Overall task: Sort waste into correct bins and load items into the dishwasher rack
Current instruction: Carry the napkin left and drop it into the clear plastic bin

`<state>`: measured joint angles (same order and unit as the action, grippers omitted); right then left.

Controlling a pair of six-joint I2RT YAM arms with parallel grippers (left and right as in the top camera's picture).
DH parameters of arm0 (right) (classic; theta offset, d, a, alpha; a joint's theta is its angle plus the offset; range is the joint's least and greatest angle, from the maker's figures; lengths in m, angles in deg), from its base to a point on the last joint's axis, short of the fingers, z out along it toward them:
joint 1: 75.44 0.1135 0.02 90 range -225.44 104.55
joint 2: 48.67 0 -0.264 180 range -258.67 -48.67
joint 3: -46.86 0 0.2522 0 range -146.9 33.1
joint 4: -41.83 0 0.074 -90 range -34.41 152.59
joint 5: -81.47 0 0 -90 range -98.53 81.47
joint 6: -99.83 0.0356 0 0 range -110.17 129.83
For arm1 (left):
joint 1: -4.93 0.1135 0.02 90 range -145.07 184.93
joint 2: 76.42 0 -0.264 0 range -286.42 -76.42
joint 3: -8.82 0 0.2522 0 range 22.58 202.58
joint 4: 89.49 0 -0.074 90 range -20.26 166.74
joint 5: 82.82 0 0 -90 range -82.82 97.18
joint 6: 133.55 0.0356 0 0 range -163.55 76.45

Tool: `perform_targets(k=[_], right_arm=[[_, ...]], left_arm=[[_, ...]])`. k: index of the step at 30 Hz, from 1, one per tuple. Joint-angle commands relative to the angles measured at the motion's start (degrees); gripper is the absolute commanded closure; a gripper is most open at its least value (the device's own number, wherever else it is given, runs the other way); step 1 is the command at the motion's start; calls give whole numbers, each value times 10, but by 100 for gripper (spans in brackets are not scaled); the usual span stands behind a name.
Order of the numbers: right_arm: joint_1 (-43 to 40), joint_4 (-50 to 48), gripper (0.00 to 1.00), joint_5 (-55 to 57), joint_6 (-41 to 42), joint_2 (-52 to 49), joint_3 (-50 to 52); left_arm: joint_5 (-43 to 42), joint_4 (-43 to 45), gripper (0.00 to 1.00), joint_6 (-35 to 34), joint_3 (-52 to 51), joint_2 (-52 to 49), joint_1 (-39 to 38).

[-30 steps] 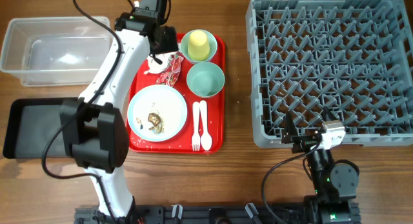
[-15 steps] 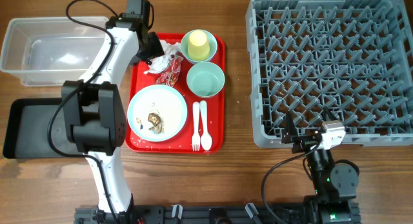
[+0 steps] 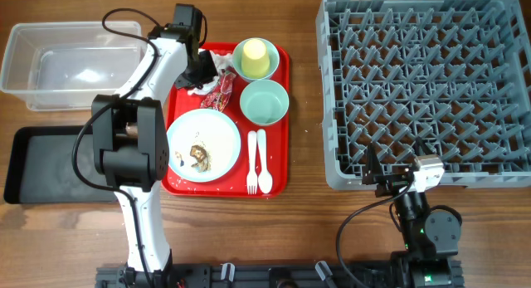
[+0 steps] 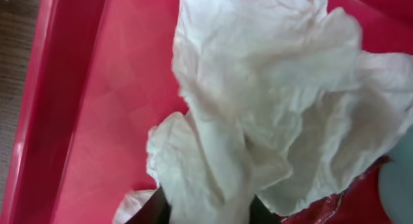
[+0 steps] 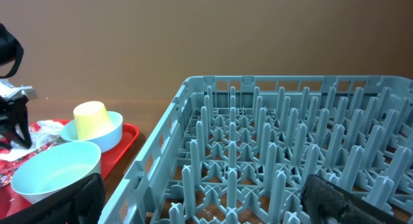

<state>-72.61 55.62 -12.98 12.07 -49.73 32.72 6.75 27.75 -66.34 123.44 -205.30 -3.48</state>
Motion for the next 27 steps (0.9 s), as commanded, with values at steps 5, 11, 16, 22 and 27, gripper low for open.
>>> perform_targets(k=[5, 11, 16, 22, 27], right_arm=[[-3, -2, 0, 5, -7, 3, 1], [-3, -2, 0, 5, -7, 3, 1], [-3, -2, 0, 5, -7, 3, 1], [-3, -2, 0, 5, -7, 3, 1], [-3, -2, 0, 5, -7, 3, 1]], left_arm=[[-6, -16, 96, -2, 4, 107, 3], [-6, -45, 96, -17, 4, 218, 5], [6, -44, 96, -19, 4, 289, 14], [80, -26, 96, -117, 4, 297, 79], [109, -20, 96, -196, 4, 271, 164]])
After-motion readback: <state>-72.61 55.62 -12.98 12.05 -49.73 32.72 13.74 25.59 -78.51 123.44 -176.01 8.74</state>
